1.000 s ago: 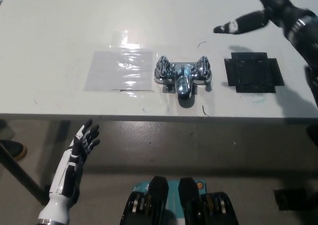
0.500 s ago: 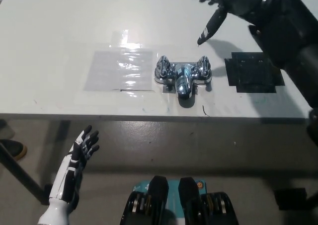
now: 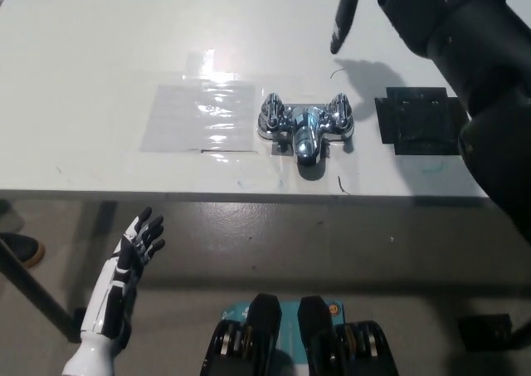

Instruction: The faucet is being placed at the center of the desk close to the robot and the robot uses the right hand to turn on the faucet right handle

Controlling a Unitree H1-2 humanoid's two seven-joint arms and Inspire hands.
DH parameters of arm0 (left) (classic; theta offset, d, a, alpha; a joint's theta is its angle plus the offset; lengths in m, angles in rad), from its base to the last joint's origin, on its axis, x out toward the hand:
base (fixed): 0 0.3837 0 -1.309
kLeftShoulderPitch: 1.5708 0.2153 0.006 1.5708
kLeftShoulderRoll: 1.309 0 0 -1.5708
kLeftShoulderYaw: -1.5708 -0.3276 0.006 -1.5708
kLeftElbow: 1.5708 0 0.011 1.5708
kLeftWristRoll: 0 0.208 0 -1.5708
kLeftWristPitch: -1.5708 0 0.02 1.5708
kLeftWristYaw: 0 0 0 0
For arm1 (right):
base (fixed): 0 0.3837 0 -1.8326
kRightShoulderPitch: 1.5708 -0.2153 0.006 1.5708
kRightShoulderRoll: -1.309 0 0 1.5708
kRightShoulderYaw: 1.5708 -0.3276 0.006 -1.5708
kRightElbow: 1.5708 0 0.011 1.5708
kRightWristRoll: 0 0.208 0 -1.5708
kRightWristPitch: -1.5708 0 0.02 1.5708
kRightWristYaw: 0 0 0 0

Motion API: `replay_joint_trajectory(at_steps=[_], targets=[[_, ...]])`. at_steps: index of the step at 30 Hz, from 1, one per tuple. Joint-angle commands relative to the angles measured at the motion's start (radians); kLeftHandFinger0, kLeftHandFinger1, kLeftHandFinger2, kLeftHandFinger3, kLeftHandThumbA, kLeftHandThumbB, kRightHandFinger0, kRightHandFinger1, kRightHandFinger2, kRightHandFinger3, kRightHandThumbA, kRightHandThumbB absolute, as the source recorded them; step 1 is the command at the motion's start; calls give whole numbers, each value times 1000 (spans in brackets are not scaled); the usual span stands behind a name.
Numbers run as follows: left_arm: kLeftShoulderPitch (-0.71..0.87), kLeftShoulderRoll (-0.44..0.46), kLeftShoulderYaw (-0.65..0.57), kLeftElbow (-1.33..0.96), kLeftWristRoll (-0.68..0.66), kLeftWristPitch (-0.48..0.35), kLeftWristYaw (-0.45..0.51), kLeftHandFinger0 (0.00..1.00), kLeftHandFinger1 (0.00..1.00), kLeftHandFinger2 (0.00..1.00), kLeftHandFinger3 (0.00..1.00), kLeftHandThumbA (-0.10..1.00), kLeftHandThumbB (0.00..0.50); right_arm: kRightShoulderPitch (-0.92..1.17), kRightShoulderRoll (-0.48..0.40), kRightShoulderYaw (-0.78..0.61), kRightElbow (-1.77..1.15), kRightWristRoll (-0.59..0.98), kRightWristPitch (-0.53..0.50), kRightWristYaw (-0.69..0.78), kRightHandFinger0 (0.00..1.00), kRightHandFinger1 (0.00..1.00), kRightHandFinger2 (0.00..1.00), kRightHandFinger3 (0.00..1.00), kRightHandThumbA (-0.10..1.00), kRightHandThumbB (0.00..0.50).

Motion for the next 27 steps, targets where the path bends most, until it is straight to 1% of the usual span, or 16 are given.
replay_joint_trajectory(at_steps=[1,5,6,8,9,11,13,14,15,16,18,19,21,23,25,27], targets=[[-11,4,3,-28,0,-50,-3,1000,1000,1000,1000,1000,245,-65,7,-8,9,-42,-29,23,1000,1000,1000,1000,1000,181],[-15,0,4,-29,-1,-47,0,1000,1000,1000,1000,1000,237,-63,13,-20,14,-43,-22,11,1000,1000,1000,1000,1000,185],[-15,-1,4,-26,0,-54,0,1000,1000,1000,1000,1000,234,-61,16,-23,16,-46,-1,-5,1000,1000,1000,1000,1000,202],[-13,1,4,-28,8,-52,3,1000,1000,1000,1000,1000,239,-55,18,-26,14,-53,2,-22,1000,1000,1000,1000,1000,210],[-10,-1,5,-35,13,-43,8,1000,1000,1000,1000,1000,245,-53,22,-17,16,-66,13,-40,1000,1000,1000,1000,1000,240],[-11,1,7,-36,14,-43,8,1000,1000,1000,1000,1000,245,-52,26,-19,21,-68,19,-32,1000,1000,1000,1000,1000,249],[-10,0,7,-36,8,-45,5,1000,1000,1000,1000,1000,248,-47,26,-19,24,-70,13,-18,1000,1000,1000,1000,1000,245],[-8,-2,5,-37,9,-49,6,1000,1000,1000,1000,1000,256,-39,27,-24,26,-67,12,-10,1000,1000,1000,1000,1000,223],[-8,-1,6,-38,8,-51,5,1000,1000,1000,1000,1000,258,-35,26,-28,27,-64,8,-4,1000,1000,1000,1000,1000,217],[-9,0,6,-38,11,-51,5,1000,1000,1000,1000,1000,258,-33,25,-37,28,-56,-1,9,1000,1000,1000,1000,1000,180],[-11,4,7,-37,11,-53,4,1000,1000,1000,1000,1000,261,-20,22,-56,31,-43,-13,26,1000,1000,1000,1000,1000,148],[-11,4,7,-37,11,-54,4,1000,1000,1000,1000,1000,262,-18,21,-61,30,-44,-17,25,1000,1000,1000,1000,1000,144],[-7,5,6,-49,14,-37,4,1000,1000,1000,1000,1000,255,-1,23,-89,32,-31,-2,14,1000,1000,1000,1000,1000,141],[-10,4,5,-47,17,-42,5,1000,1000,1000,1000,1000,252,9,27,-103,32,-35,14,-17,1000,1000,1000,1000,1000,168],[-12,6,6,-47,18,-43,5,1000,1000,1000,1000,1000,249,27,27,-94,27,-59,-17,-31,1000,1000,1000,1000,1000,158],[-11,1,7,-53,17,-35,8,1000,1000,1000,1000,1000,259,35,32,-87,29,-71,-1,-37,1000,1000,1000,1000,1000,189]])
